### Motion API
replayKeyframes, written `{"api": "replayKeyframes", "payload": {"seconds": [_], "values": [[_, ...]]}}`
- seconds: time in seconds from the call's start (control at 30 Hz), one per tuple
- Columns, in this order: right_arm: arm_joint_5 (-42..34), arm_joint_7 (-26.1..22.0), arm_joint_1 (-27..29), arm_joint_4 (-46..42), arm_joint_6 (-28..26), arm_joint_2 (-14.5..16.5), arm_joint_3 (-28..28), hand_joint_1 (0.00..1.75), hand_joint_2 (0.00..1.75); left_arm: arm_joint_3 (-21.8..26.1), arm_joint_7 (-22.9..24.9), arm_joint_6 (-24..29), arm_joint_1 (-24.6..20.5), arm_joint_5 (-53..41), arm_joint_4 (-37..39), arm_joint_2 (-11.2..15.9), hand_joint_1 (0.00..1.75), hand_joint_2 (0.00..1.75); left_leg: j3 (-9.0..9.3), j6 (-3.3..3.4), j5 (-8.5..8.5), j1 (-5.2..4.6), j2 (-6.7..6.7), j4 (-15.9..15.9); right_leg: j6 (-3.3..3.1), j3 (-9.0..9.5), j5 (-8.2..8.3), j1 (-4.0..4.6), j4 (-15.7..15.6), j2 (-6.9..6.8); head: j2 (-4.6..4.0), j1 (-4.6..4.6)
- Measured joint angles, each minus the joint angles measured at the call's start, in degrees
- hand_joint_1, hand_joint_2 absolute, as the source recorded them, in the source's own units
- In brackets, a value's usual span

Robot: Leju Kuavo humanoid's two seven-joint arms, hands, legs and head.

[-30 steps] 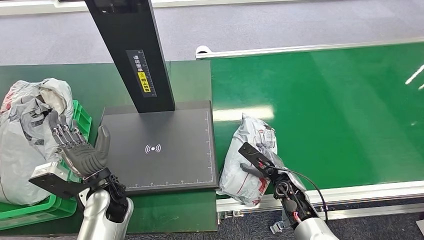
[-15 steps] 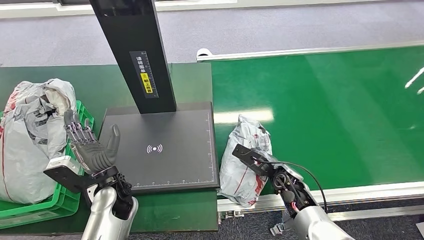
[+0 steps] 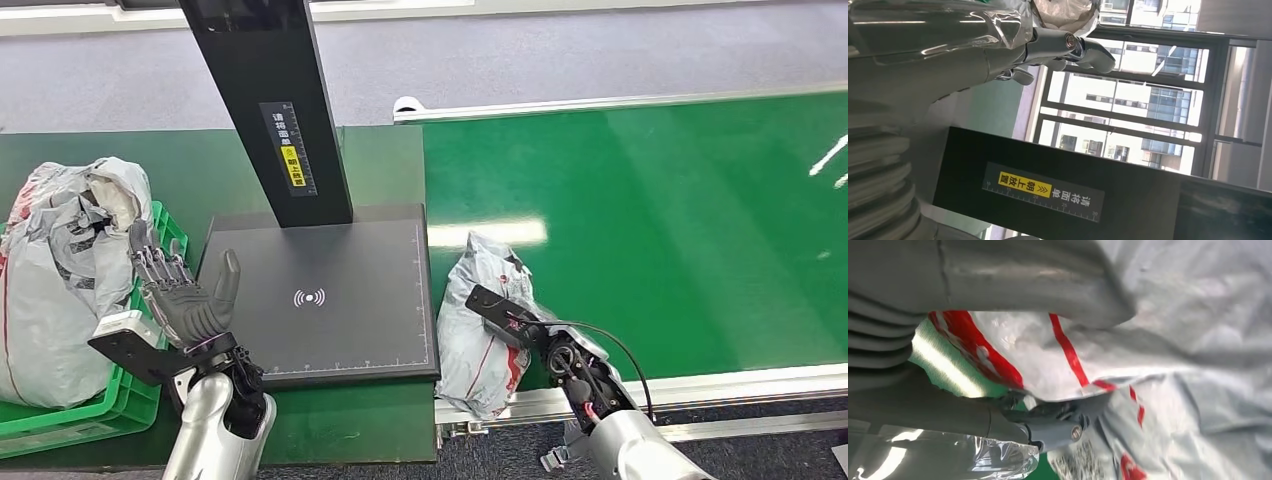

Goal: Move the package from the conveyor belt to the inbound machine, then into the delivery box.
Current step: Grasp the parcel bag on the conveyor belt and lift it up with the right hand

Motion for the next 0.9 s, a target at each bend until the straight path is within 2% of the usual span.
{"api": "replayKeyframes", "payload": {"seconds": [0.33,0.57,0.77,0.9], "values": [[-0.9,-3.88,1.0,-0.43,-6.05,0.16,-0.3,1.75,1.75,0.74,0.0,-2.76,1.65,2.28,-0.17,0.27,0.0,1.75,-0.28,0.0,0.0,0.01,-0.01,0.0,0.0,-0.21,0.0,0.0,0.01,-0.01,0.0,0.01],[-5.26,-12.25,3.04,-2.55,-10.24,0.76,-2.5,1.75,1.75,1.74,0.0,-3.68,3.46,2.88,-1.33,0.29,0.0,1.75,-0.47,0.0,0.0,0.0,0.01,0.0,0.01,-0.39,0.02,0.0,0.01,0.0,0.0,0.0],[-6.55,-14.32,3.76,-5.1,-15.11,1.11,-4.32,1.75,1.75,2.68,0.0,-3.93,4.61,3.04,-2.8,0.26,0.0,1.75,-0.59,0.0,0.01,0.01,0.02,0.0,0.0,-0.53,0.02,0.01,0.02,0.0,0.0,0.0],[-11.89,-21.12,4.73,-8.74,-19.38,1.48,-7.08,1.75,1.75,3.26,0.0,-3.93,5.33,2.69,-4.08,0.1,0.0,1.75,-0.65,0.0,0.01,0.01,0.01,0.0,0.0,-0.57,0.02,0.01,0.02,0.0,0.0,0.0]]}}
